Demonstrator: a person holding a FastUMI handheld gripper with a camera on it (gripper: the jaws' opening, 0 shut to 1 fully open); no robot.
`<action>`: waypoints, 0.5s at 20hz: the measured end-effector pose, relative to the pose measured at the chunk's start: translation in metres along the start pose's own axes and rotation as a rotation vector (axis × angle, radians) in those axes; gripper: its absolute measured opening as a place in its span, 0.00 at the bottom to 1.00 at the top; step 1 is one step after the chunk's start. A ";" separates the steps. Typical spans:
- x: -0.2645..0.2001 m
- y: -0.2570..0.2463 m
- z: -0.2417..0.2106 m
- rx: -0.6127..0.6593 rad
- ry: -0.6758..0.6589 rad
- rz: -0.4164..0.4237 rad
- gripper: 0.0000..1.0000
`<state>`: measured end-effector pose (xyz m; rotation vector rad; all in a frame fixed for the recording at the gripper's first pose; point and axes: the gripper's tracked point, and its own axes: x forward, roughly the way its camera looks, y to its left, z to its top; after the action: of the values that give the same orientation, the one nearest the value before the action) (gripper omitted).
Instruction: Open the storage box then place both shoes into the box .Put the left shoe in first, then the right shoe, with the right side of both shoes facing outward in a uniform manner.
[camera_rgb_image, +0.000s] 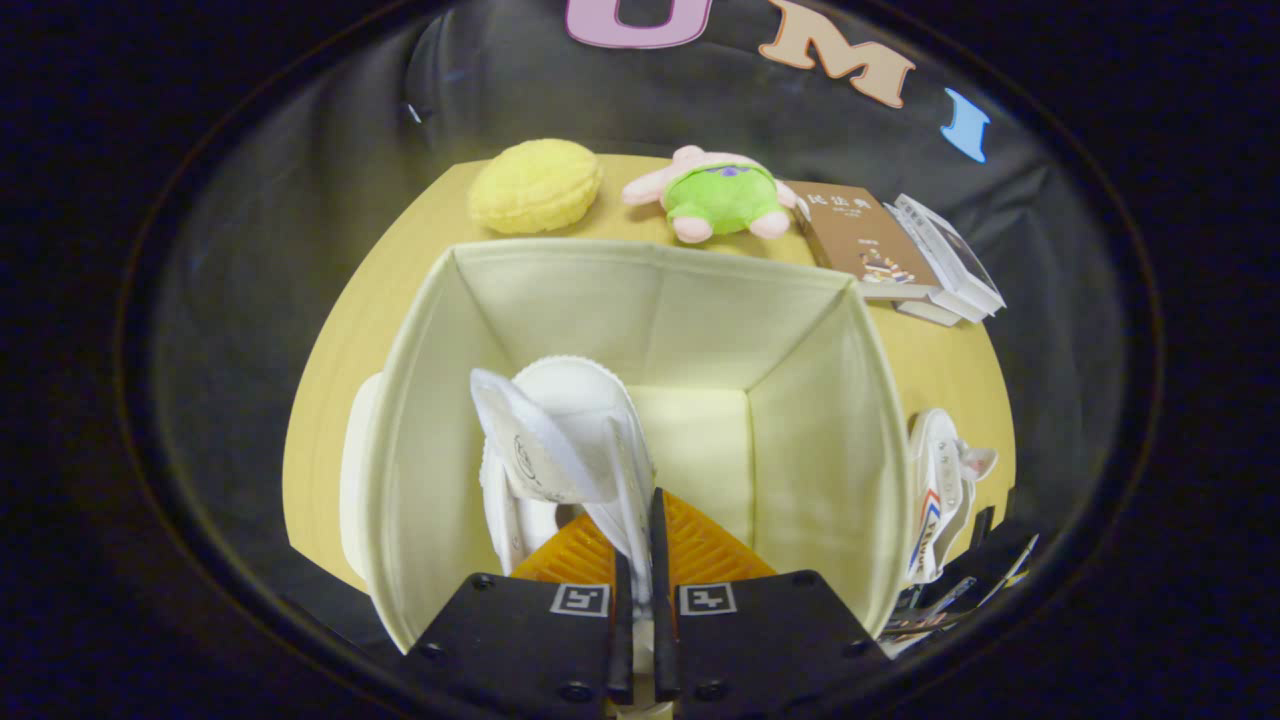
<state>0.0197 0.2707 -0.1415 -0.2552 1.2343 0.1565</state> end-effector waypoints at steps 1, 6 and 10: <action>0.003 0.002 -0.002 -0.021 0.009 -0.009 0.11; 0.030 0.011 -0.007 -0.077 0.042 0.007 0.11; 0.029 0.013 -0.008 -0.050 0.045 0.023 0.17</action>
<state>0.0190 0.2803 -0.1730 -0.2894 1.2796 0.2024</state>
